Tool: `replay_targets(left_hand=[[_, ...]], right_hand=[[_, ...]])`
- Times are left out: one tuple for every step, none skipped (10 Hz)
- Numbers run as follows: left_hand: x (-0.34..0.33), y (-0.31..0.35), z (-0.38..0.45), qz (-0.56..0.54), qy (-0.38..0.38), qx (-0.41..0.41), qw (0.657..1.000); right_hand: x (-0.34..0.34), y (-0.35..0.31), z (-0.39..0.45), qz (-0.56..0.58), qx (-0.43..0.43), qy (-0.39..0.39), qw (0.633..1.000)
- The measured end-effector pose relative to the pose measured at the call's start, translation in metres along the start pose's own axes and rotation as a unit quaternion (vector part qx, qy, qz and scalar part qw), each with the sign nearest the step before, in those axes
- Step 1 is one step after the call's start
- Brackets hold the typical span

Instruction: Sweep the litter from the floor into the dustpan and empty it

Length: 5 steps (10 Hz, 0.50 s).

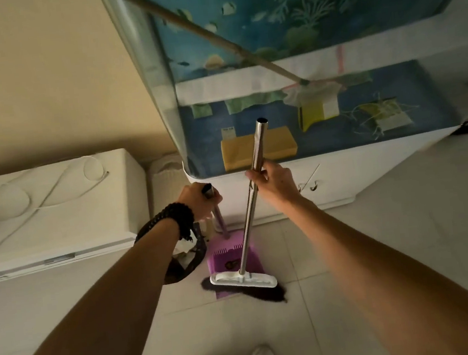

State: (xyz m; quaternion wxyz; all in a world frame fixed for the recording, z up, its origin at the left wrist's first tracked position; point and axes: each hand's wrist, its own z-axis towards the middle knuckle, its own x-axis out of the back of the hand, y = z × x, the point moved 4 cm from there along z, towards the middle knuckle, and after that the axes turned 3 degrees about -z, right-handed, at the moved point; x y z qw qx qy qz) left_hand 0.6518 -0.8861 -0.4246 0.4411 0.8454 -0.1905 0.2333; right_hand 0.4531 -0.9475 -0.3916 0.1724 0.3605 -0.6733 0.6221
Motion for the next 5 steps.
replay_targets(left_hand=[[0.003, -0.006, 0.01, -0.016, 0.016, 0.021, 1.0], [0.002, -0.013, 0.009, -0.013, 0.019, 0.027, 0.999], [0.0, -0.019, 0.003, -0.006, 0.019, 0.039, 0.999], [0.002, -0.022, -0.002, -0.037, 0.004, 0.049, 0.998], [0.011, -0.024, -0.003, -0.047, 0.0, 0.046, 0.998]], right_hand=[[-0.002, 0.002, 0.011, 0.017, -0.008, -0.025, 1.0], [-0.004, 0.005, 0.013, 0.0, -0.005, -0.04, 0.999], [-0.004, 0.007, 0.012, -0.006, -0.02, -0.064, 0.998], [-0.002, 0.006, 0.008, 0.01, -0.036, -0.077, 0.996], [0.003, 0.008, 0.006, 0.008, -0.052, -0.074, 0.996]])
